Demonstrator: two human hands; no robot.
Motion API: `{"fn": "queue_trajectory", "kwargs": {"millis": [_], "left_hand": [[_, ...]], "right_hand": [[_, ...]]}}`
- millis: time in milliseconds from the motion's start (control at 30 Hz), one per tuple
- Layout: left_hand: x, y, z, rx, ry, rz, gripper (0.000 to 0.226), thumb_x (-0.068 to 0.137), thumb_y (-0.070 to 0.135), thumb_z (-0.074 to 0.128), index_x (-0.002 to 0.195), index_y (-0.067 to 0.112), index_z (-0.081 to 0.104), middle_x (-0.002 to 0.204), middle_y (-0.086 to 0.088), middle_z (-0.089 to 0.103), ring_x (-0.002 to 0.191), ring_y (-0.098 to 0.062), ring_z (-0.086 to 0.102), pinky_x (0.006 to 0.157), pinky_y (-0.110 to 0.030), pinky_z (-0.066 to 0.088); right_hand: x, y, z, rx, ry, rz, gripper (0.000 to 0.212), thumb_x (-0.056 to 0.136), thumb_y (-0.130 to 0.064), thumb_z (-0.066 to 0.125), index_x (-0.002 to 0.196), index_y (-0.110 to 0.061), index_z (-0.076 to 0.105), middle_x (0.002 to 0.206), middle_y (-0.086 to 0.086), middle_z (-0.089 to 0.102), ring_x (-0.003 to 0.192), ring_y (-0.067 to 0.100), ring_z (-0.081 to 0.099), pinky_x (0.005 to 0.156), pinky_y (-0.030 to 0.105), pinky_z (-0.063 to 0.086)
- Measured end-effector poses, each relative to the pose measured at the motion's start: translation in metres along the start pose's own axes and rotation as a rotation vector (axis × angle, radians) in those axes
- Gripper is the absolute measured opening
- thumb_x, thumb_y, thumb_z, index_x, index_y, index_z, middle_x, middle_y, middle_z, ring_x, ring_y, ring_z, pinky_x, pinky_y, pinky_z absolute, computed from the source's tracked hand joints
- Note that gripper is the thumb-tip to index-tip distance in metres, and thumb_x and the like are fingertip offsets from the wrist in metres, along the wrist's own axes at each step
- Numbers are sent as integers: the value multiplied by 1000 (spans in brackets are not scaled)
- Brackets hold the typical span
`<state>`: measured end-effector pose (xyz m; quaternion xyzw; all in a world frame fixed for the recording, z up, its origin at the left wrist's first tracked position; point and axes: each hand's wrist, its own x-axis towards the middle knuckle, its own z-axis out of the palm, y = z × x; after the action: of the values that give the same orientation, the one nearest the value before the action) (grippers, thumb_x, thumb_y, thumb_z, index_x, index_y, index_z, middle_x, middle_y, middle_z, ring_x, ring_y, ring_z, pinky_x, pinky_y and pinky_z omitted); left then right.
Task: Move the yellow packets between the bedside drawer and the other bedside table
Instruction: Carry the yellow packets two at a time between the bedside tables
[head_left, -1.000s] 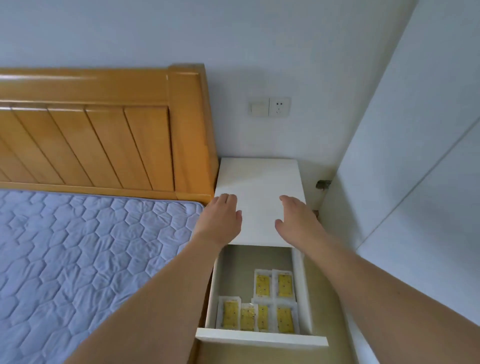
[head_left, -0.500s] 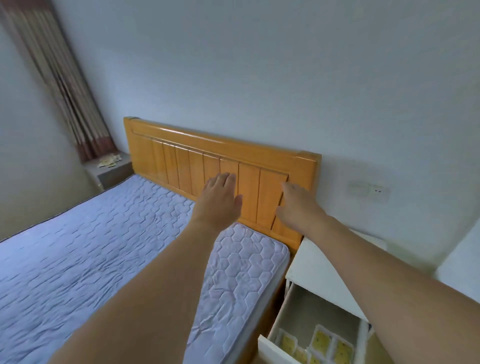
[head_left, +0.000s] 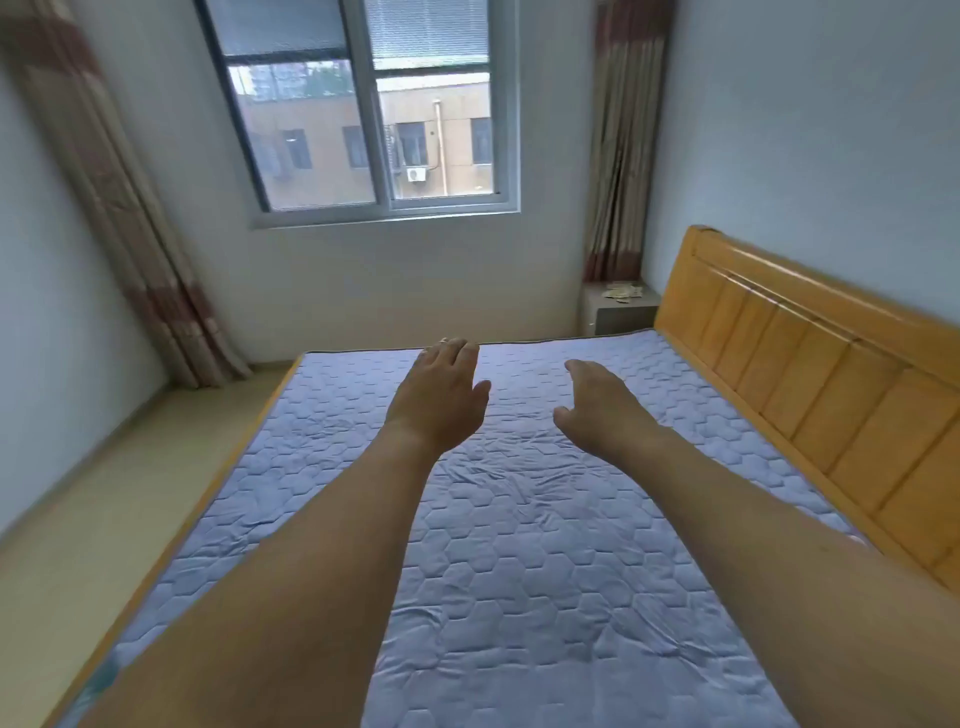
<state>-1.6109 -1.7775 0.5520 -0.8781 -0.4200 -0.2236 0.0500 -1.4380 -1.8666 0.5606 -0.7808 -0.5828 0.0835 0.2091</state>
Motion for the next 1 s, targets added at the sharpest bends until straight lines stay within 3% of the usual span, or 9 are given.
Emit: {"fn": "queue_trajectory", "kwargs": {"millis": [300,533,700,1000], "left_hand": [[-202,-310,-142,171,69,-496,50,94,25,53,136,-1,49,139,-20,51,130,-35,44,111,-37,31],[-372,-491,-241,270,85,-743,52,100,29,46,146,7,39,151,-9,40,140,-25,34,114,-33,26],[-444,-589,-285,291,97,-887,52,101,32,42,148,11,36,155,-4,35,144,-19,27,114,-35,28],[-455,-785,-297,262,121,-966,53,102,32,40,150,11,32,157,-3,31,146,-19,25,115,-33,25]], "right_hand": [[-5,-337,158,67,-179,-464,54,92,-19,54,141,-2,38,144,15,42,133,30,39,109,37,32],[-61,-583,272,134,-301,-711,51,88,-18,55,135,-2,42,135,17,47,124,34,44,99,38,39],[-78,-705,329,137,-366,-830,65,91,-21,53,149,-9,27,148,10,38,131,28,41,104,36,37],[-11,-873,448,146,-374,-872,59,92,-18,51,146,-7,32,148,9,39,135,27,37,105,36,36]]}}
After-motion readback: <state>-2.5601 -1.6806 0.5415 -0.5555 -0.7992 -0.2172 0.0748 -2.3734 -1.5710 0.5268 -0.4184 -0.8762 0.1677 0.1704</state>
